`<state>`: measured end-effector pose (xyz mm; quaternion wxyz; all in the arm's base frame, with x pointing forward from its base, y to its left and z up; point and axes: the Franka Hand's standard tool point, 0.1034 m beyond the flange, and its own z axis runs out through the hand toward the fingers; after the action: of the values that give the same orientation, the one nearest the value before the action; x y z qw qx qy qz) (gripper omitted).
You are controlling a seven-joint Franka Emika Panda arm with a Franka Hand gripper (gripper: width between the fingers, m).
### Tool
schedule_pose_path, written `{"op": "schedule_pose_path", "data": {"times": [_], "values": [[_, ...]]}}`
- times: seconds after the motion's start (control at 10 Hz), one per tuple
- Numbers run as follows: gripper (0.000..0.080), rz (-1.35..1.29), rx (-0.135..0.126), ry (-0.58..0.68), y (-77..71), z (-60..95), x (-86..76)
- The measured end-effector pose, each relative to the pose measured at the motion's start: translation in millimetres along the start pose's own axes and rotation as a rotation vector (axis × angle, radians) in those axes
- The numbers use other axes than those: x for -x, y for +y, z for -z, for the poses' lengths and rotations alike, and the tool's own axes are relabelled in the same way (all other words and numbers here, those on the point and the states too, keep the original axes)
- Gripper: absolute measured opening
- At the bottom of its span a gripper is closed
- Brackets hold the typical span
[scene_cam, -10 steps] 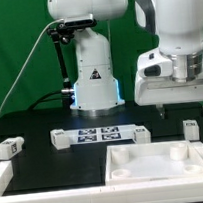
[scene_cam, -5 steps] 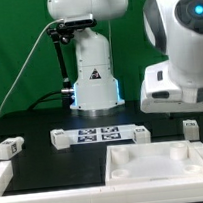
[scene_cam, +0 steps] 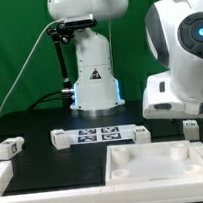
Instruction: Assemble one leg
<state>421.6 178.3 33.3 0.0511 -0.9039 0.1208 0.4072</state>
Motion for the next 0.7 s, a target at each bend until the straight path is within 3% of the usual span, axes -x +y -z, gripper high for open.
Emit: {"op": "schedule_pose_path", "data": {"times": [0.2,0.5,0.7], "values": [[0.0649,0.006,0.003,0.018,-6.1,-16.8,0.9],[0.0649,0.011,0.008,0.033,0.6,-41.6,1.8],[0.0649,0.011,0.008,0.034,1.0,-42.4,1.4]]}}
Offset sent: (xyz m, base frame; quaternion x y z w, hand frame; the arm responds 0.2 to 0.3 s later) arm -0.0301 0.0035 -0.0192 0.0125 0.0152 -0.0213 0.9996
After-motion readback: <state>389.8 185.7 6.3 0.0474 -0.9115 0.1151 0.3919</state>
